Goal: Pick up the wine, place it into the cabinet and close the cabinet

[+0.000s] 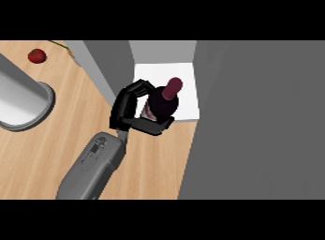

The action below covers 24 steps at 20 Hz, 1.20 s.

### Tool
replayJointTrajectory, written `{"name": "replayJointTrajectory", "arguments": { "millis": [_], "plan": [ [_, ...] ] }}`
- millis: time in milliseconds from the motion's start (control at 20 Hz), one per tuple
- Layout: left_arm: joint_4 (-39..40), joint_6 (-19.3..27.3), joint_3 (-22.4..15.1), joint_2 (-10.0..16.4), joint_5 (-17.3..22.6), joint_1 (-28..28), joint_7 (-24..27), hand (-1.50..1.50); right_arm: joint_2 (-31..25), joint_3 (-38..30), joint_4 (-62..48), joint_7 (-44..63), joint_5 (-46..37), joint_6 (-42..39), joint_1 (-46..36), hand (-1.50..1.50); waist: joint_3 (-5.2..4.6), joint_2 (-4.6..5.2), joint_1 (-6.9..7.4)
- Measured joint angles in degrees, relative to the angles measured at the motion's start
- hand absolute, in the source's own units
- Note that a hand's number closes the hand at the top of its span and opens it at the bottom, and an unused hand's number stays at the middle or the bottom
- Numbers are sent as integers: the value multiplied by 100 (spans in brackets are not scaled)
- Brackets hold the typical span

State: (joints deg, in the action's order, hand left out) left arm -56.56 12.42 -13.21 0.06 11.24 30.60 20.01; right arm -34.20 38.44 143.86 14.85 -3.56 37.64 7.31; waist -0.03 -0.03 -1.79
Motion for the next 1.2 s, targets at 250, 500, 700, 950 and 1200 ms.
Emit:
{"name": "replayJointTrajectory", "arguments": {
  "millis": [250,500,700,950,1200],
  "plan": [
    [802,245,-173,-3,501,616,263,150,0,-20,-19,-189,56,-109,70,-150,-2,24,-94],
    [1535,388,-210,-4,886,1181,436,150,0,36,-24,-331,93,-172,185,-150,-2,33,-139],
    [2155,537,-250,-5,980,1692,464,150,49,68,-32,-418,123,-189,210,-150,-3,48,-181],
    [2920,779,-336,-5,1048,2166,416,150,76,79,-44,-539,164,-251,221,-150,-2,76,-275],
    [3462,854,-149,-4,1337,2479,511,150,80,111,-62,-717,208,-344,313,-150,-2,108,-356]
  ]
}}
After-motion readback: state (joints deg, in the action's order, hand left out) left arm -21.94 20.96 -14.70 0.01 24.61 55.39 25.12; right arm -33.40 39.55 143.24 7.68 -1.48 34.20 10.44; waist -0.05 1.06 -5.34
